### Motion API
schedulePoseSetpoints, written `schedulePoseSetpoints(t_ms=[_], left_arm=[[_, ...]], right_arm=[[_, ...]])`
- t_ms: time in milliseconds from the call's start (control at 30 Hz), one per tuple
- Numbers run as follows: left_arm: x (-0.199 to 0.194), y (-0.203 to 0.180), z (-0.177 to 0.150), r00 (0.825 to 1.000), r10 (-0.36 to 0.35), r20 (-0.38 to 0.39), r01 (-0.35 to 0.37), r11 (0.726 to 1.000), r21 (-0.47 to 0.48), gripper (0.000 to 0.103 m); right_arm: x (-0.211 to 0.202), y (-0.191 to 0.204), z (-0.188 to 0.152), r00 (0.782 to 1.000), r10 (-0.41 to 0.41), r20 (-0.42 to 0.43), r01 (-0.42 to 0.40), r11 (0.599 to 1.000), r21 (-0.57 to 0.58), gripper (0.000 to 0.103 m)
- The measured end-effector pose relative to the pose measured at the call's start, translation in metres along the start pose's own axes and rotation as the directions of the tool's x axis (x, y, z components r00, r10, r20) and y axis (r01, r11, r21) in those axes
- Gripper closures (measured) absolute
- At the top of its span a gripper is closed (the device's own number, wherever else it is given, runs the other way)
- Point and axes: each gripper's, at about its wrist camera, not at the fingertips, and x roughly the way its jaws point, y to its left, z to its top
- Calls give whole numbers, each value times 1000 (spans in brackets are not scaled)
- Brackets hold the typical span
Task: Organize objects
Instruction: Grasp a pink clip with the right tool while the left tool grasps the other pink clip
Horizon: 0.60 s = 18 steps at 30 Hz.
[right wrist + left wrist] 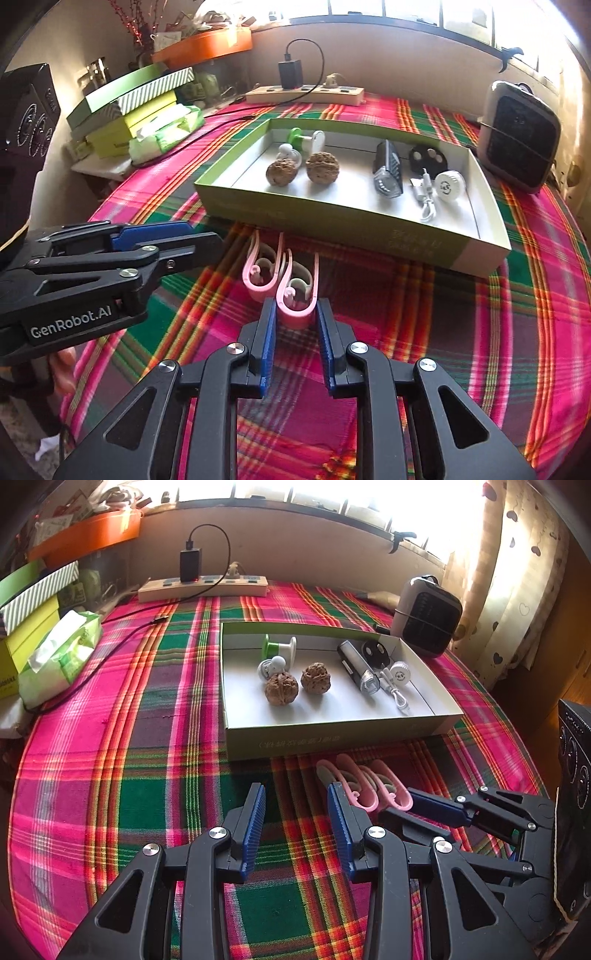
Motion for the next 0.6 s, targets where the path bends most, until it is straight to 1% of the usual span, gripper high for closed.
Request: schedulePoseSetpoints(t_ms=[33, 67, 100, 167, 267, 333, 600], left_arm=[[-1, 0, 0, 1000, -3, -1, 3, 1000, -2, 70], [-1, -2, -1, 1000, -9, -3, 9, 1000, -2, 70], [0, -3, -1, 1000, -14, -6, 14, 1000, 1, 70], [1, -6, -2, 1000, -20, -11, 20, 1000, 8, 69], [3, -11, -1, 999, -31, -15, 31, 999, 14, 69], [4, -15, 0, 999, -37, -17, 37, 999, 22, 64], [10, -31, 2, 1000, -19, -23, 20, 999, 50, 63]], right_arm=[[0, -1, 0, 1000, -23, 0, 23, 1000, 4, 81], [0, -4, 0, 998, -63, -1, 63, 998, 6, 81], [-1, -6, -1, 997, -74, 2, 74, 997, 9, 81], [-3, -11, -1, 997, -79, 0, 79, 997, 19, 81], [-6, -17, -3, 993, -115, 5, 115, 993, 18, 81], [-6, -21, -3, 992, -123, 4, 123, 992, 26, 81], [-10, -31, -6, 989, -150, 11, 149, 988, 35, 81]])
